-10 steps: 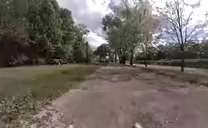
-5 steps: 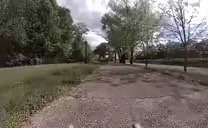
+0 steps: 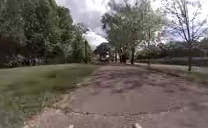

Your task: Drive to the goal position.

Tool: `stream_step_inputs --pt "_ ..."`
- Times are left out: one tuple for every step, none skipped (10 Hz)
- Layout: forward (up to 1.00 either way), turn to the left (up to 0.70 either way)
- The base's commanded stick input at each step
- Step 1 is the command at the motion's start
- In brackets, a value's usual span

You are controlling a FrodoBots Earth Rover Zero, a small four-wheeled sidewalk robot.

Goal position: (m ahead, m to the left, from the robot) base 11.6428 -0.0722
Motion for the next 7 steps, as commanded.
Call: stream_step_inputs --pt "1.0 0.0" --pt "1.0 0.0" --pt "1.0 0.0" --pt "1.0 0.0" --pt "1.0 0.0" --pt "1.0 0.0" --pt "1.0 0.0"
